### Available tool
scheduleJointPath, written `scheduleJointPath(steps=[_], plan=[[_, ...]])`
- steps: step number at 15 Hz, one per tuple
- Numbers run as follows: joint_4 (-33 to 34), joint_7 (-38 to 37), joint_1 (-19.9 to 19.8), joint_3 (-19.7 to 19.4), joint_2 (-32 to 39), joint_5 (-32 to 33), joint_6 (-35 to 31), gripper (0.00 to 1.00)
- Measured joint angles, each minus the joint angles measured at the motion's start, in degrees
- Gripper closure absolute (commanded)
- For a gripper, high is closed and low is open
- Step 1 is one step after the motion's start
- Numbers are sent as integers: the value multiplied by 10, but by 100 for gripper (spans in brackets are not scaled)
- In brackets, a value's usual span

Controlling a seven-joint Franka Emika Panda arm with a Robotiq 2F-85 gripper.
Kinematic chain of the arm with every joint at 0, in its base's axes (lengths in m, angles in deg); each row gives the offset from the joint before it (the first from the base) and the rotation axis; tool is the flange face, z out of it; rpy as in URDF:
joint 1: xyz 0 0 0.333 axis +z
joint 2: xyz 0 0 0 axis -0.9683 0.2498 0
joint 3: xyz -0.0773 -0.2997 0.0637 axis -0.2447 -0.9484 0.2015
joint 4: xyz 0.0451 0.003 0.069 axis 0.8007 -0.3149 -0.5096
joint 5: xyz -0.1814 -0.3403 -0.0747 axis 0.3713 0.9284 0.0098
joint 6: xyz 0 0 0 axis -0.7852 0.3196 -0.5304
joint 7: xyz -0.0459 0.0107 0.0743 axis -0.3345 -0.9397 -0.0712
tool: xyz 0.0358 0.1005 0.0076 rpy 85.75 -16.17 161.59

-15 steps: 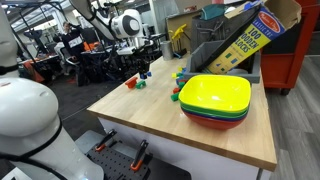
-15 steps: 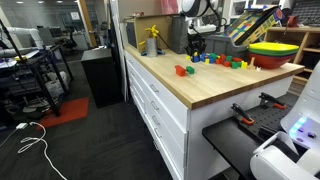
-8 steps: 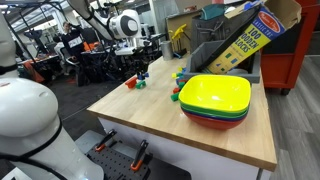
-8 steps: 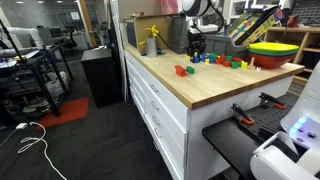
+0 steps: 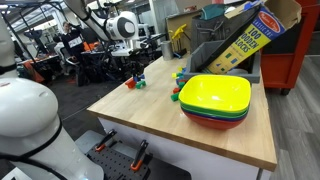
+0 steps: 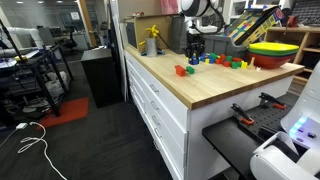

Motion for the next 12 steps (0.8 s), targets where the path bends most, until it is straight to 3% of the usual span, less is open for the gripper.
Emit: scheduleJointPath(steps=[12], plan=[[-19, -4, 0, 9, -5, -16, -7, 92]])
